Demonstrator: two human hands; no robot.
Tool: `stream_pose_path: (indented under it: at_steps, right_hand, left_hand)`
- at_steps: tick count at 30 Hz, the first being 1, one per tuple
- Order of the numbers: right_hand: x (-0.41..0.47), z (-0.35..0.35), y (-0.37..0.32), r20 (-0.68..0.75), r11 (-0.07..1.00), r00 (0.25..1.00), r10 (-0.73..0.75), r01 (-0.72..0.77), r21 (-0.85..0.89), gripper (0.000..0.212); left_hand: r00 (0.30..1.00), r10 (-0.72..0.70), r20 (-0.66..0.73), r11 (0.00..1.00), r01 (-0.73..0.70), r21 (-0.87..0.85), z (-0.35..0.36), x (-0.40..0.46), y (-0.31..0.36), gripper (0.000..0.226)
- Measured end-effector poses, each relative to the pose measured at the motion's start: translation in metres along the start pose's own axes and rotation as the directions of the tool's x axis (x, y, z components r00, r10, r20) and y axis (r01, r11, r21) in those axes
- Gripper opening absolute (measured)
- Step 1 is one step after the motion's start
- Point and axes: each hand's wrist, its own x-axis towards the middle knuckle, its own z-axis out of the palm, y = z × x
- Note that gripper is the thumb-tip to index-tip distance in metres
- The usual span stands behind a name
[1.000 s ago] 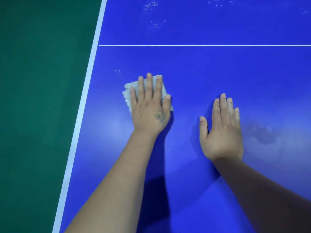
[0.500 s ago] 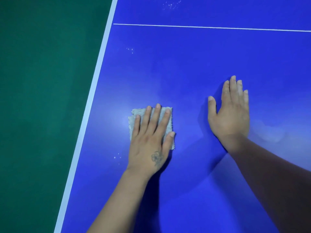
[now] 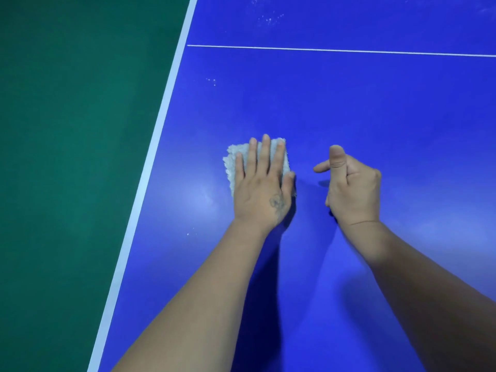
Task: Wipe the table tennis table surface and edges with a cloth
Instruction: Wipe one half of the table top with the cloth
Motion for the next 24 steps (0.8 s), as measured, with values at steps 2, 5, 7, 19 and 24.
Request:
stream_pose_path:
  at_steps: [2, 5, 7, 19, 24]
  right_hand:
    - [-0.005, -0.003, 0.001, 0.006, 0.993, 0.999, -0.037, 0.038, -0.110, 0.070]
    - [-0.015, -0.006, 0.009, -0.001, 0.898, 0.975, -0.221, 0.203, -0.390, 0.070]
    - [-0.023, -0.006, 0.019, 0.049, 0.832, 0.937, -0.345, 0.330, -0.446, 0.057]
    - [-0.104, -0.013, 0.078, 0.293, 0.600, 0.920, -0.260, 0.391, -0.697, 0.080]
    - [-0.104, -0.010, 0.078, 0.271, 0.614, 0.926, -0.265, 0.378, -0.692, 0.077]
  left_hand:
    - [0.998, 0.065, 0.002, 0.998, -0.065, 0.007, 0.001, -0.030, 0.000, 0.066]
    - [0.995, 0.098, 0.018, 0.995, -0.098, 0.030, -0.002, -0.080, -0.014, 0.065]
    - [0.994, 0.103, 0.019, 0.994, -0.104, 0.037, -0.006, -0.109, -0.031, 0.065]
    - [0.992, -0.115, -0.055, 0.992, 0.117, 0.043, 0.000, -0.098, -0.056, 0.066]
    - [0.996, 0.045, -0.075, 0.999, -0.044, 0.013, 0.007, -0.122, -0.007, 0.064]
